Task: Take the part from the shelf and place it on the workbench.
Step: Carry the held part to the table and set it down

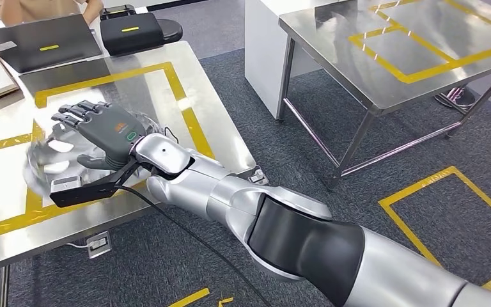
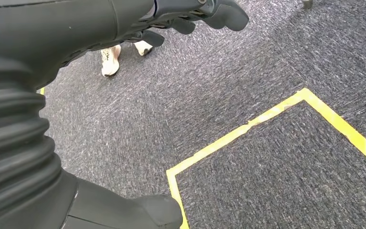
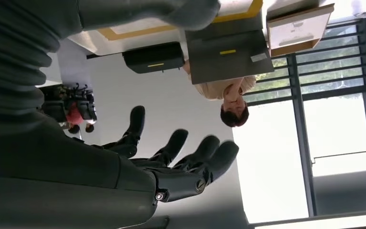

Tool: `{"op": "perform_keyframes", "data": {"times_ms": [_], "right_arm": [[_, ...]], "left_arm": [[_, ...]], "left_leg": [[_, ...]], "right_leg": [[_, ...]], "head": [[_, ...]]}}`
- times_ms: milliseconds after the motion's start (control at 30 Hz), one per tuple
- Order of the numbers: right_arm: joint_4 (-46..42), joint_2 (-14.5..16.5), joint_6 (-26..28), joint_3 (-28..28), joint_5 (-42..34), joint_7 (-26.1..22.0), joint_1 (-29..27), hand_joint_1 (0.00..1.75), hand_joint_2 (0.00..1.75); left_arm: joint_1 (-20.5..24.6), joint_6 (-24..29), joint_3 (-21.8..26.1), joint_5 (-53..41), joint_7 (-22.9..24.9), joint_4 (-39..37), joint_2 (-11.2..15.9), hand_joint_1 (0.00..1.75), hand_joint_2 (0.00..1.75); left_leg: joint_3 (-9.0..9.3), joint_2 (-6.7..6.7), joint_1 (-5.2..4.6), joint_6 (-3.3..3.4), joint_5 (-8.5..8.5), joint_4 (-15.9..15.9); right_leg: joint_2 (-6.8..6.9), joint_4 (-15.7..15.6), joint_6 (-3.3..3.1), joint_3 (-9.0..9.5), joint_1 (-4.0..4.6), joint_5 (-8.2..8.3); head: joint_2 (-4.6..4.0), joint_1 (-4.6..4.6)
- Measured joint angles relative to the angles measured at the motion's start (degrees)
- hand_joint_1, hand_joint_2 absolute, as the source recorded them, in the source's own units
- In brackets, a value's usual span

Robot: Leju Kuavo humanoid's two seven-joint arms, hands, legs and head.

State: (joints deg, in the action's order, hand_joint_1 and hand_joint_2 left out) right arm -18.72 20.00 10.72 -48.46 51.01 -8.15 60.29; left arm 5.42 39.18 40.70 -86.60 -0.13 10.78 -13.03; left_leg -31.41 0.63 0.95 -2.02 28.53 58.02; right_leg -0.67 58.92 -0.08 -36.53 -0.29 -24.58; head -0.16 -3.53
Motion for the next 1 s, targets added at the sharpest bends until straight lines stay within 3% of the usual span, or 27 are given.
{"op": "perform_keyframes", "data": {"times_ms": [67, 300, 433, 533, 600, 667, 700, 733, 800, 867, 900, 1000], "right_arm": [[0.4, 0.0, 0.0, 0.0, 0.0, 0.0, 0.0, 0.00, 0.00], [1.1, 0.0, 0.2, 0.0, 0.6, -0.2, 0.1, 0.00, 0.00], [1.4, 0.0, 0.6, 0.0, 1.1, -0.3, 0.2, 0.00, 0.00], [1.5, 0.0, 0.7, 0.0, 1.1, -0.4, 0.5, 0.00, 0.00], [1.5, 0.0, 0.8, 0.0, 1.2, -0.5, 0.8, 0.00, 0.00], [1.7, 0.0, 0.7, 0.0, 1.3, -0.8, 0.8, 0.00, 0.00], [1.8, -0.1, 0.7, 0.0, 1.4, -1.0, 0.7, 0.00, 0.00], [1.9, -0.1, 0.7, 0.0, 1.5, -1.3, 0.6, 0.00, 0.00], [1.9, -0.2, 0.7, 0.0, 1.7, -1.8, 0.6, 0.00, 0.00], [1.9, -0.2, 0.6, 0.0, 1.9, -2.3, 0.6, 0.00, 0.00], [1.8, -0.1, 0.6, 0.0, 1.9, -2.4, 0.6, 0.00, 0.00], [1.7, -0.1, 0.5, 0.0, 1.8, -3.1, 0.5, 0.00, 0.00]], "left_arm": [[0.0, 0.2, -0.1, 0.0, 0.1, 0.0, 0.0, 0.00, 0.00], [0.1, -0.2, -0.5, 0.8, 0.6, -0.1, 0.0, 0.00, 0.00], [0.1, -1.5, -0.3, 2.7, 0.0, -0.1, 0.1, 0.00, 0.00], [0.2, -1.8, -0.3, 3.1, -0.3, -0.1, 0.0, 0.00, 0.00], [0.3, -2.2, -0.3, 3.1, -0.6, -0.1, 0.0, 0.00, 0.00], [0.4, -3.0, -0.3, 3.1, -0.7, -0.1, -0.1, 0.00, 0.00], [0.4, -3.5, -0.3, 3.1, -0.8, -0.1, -0.1, 0.00, 0.00], [0.4, -3.8, -0.3, 3.1, -0.9, -0.1, -0.1, 0.00, 0.00], [0.4, -4.2, -0.3, 3.1, -1.0, -0.1, -0.1, 0.00, 0.00], [0.4, -4.3, -0.3, 3.0, -1.0, -0.1, -0.1, 0.00, 0.00], [0.4, -4.3, -0.3, 3.0, -0.9, -0.1, 0.0, 0.00, 0.00], [0.3, -4.4, -0.2, 3.0, -0.6, -0.1, 0.0, 0.00, 0.00]], "left_leg": [[0.00, 0.00, 0.00, 0.00, 0.00, 0.0], [0.02, 0.00, -0.01, 0.02, 0.01, 0.0], [-0.09, -0.03, -0.29, 0.89, 0.17, 0.4], [0.79, -0.39, 0.09, 1.60, -0.87, -1.2], [1.21, -0.69, 0.38, 1.90, -1.49, -2.0], [1.07, -0.81, 0.50, 1.98, -1.56, -2.0], [0.99, -0.86, 0.55, 1.92, -1.51, -1.8], [0.93, -0.87, 0.64, 1.78, -1.41, -1.6], [0.83, -0.85, 0.86, 1.26, -0.96, -1.0], [0.45, -0.82, 0.91, 0.57, -0.47, -0.3], [0.24, -0.81, 0.87, 0.25, -0.37, 0.0], [-0.23, -0.79, 0.93, -0.66, -0.38, 0.2]], "right_leg": [[0.00, 0.0, 0.00, 0.01, 0.00, 0.00], [0.00, 0.0, 0.02, 0.05, -0.02, 0.02], [0.01, -0.4, 0.61, 0.19, -0.31, 0.27], [-0.04, -0.1, 1.22, 0.20, -0.13, -0.31], [0.06, 4.5, 1.68, -1.92, -0.20, -3.19], [0.15, 11.9, 2.08, -5.39, -0.40, -6.35], [0.19, 14.2, 2.22, -6.45, -0.52, -6.69], [0.25, 14.4, 2.32, -6.49, -0.65, -5.87], [0.39, 8.5, 2.39, -3.50, -0.88, -2.17], [0.35, 2.4, 1.97, -0.03, -0.68, -0.22], [0.28, 1.1, 1.58, 0.69, -0.53, -0.28], [0.22, 0.5, 0.17, 0.52, -0.37, -0.53]], "head": [[0.01, -0.01], [0.00, -0.02], [0.00, 0.03], [0.00, -0.12], [0.01, -0.77], [0.01, -1.43], [0.01, -1.59], [0.01, -1.73], [0.01, -2.01], [0.01, -2.22], [0.01, -2.30], [0.00, -2.45]]}}
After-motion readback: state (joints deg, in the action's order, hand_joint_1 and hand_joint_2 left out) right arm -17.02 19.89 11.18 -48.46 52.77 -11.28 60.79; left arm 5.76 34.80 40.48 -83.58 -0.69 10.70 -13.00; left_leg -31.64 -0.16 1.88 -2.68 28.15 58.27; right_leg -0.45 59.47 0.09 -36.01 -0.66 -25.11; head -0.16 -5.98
